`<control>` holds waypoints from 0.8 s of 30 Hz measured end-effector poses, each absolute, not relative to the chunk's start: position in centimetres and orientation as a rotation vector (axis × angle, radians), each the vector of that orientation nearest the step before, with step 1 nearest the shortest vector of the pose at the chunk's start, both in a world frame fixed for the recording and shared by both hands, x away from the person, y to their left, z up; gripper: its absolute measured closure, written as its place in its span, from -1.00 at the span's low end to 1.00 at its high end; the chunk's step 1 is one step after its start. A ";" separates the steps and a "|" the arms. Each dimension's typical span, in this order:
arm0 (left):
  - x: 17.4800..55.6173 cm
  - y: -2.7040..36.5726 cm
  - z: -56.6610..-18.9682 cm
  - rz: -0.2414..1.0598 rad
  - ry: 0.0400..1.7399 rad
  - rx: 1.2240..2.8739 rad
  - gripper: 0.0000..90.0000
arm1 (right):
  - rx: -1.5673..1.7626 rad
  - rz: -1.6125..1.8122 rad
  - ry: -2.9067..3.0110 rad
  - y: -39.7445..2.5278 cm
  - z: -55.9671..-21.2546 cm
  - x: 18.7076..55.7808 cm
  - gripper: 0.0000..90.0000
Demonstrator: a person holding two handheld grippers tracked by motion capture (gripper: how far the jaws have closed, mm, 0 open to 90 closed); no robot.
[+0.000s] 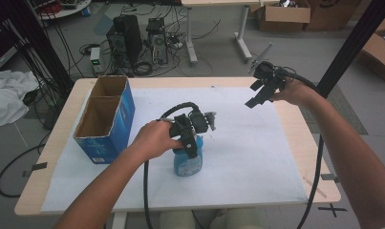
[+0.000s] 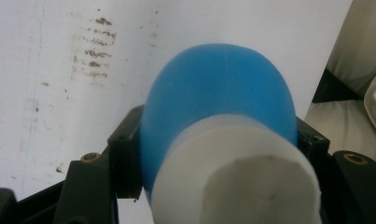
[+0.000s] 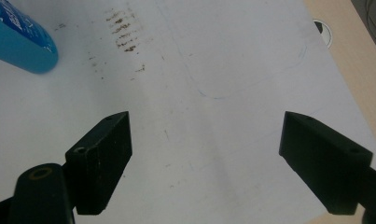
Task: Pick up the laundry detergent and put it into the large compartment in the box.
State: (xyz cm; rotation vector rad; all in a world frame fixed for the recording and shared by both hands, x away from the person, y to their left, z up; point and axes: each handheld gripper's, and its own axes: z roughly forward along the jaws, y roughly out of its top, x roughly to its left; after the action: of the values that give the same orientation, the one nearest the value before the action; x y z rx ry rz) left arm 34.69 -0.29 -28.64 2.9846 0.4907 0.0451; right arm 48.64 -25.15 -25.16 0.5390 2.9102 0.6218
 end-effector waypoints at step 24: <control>34.0 2.5 -20.3 0.039 0.766 2.880 -0.16 | 0.543 0.626 2.910 -25.5 -25.0 48.1 -0.62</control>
State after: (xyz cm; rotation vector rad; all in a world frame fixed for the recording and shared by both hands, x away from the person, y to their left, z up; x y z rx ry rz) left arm 34.03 2.47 -20.35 2.8804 0.7662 0.0391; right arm 48.06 -25.54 -24.98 0.5433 2.9097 0.6263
